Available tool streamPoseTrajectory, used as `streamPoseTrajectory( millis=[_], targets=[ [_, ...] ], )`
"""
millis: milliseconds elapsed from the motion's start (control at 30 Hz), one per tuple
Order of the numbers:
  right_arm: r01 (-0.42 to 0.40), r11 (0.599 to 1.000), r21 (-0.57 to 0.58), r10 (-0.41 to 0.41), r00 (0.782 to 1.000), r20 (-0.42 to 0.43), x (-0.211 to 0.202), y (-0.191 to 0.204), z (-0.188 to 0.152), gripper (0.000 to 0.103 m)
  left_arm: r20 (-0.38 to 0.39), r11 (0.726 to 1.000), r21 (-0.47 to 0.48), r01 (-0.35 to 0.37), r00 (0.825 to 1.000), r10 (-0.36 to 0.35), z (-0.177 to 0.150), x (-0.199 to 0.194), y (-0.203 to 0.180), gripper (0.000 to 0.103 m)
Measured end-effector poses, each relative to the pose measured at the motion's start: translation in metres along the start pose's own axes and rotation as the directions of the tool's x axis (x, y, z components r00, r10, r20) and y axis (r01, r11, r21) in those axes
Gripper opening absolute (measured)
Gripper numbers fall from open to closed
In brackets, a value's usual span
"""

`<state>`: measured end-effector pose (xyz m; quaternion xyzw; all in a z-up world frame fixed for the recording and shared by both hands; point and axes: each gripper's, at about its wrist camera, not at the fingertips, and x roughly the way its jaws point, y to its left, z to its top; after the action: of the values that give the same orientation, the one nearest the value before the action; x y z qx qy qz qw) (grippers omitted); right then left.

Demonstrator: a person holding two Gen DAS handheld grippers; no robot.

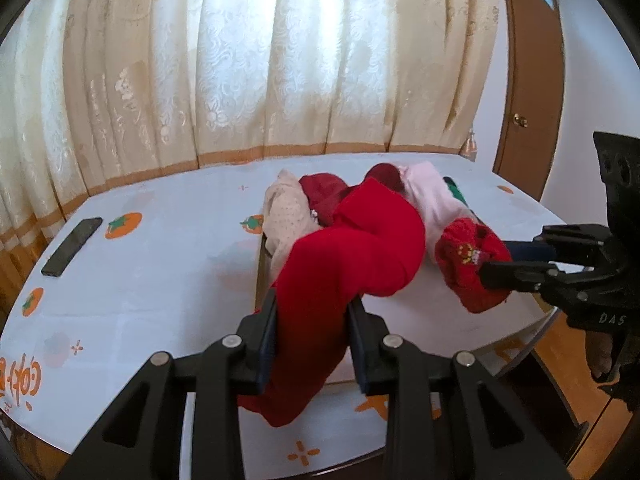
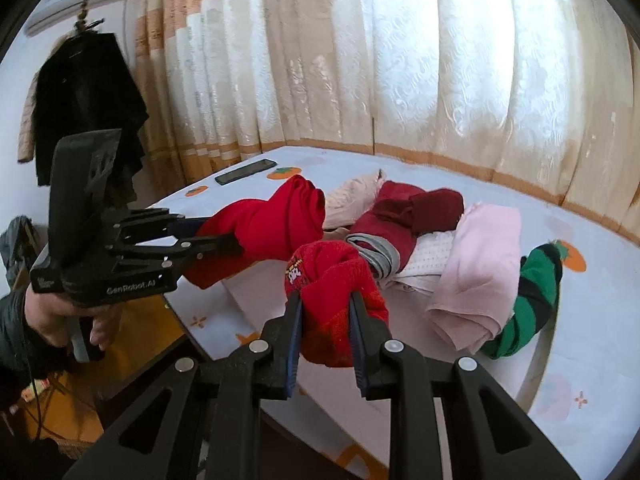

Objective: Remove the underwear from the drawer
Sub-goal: 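Carry both red socks over the cardboard tray, then lower the red socks onto the tray and open both tools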

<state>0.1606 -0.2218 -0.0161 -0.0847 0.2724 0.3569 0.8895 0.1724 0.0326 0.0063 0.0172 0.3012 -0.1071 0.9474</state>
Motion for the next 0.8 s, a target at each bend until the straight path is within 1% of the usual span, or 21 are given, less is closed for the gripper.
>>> streamPoseTrajectory(
  millis=[267, 567, 700, 767, 800],
  targets=[
    [0.000, 0.999, 0.041, 0.003, 0.998, -0.065, 0.026, -0.008, 0.004, 0.024, -0.045, 0.999, 0.032, -0.011, 0.999, 0.012, -0.003, 0.011, -0.001, 0.030],
    [0.015, 0.999, 0.051, -0.008, 0.992, -0.122, 0.047, -0.011, -0.002, 0.025, -0.056, 0.995, 0.091, -0.026, 0.998, 0.032, -0.005, 0.017, -0.009, 0.030],
    [0.020, 0.998, 0.057, -0.013, 0.991, -0.134, 0.051, -0.014, -0.003, 0.026, -0.058, 0.993, 0.111, -0.033, 0.998, 0.040, -0.005, 0.020, -0.010, 0.032],
    [0.020, 0.998, 0.055, -0.012, 0.989, -0.147, 0.054, -0.014, -0.004, 0.026, -0.058, 0.990, 0.138, -0.041, 0.997, 0.049, -0.007, 0.021, -0.014, 0.035],
    [0.024, 0.998, 0.053, -0.015, 0.988, -0.151, 0.055, -0.014, -0.005, 0.026, -0.056, 0.987, 0.155, -0.048, 0.997, 0.058, -0.008, 0.022, -0.016, 0.039]
  ],
)
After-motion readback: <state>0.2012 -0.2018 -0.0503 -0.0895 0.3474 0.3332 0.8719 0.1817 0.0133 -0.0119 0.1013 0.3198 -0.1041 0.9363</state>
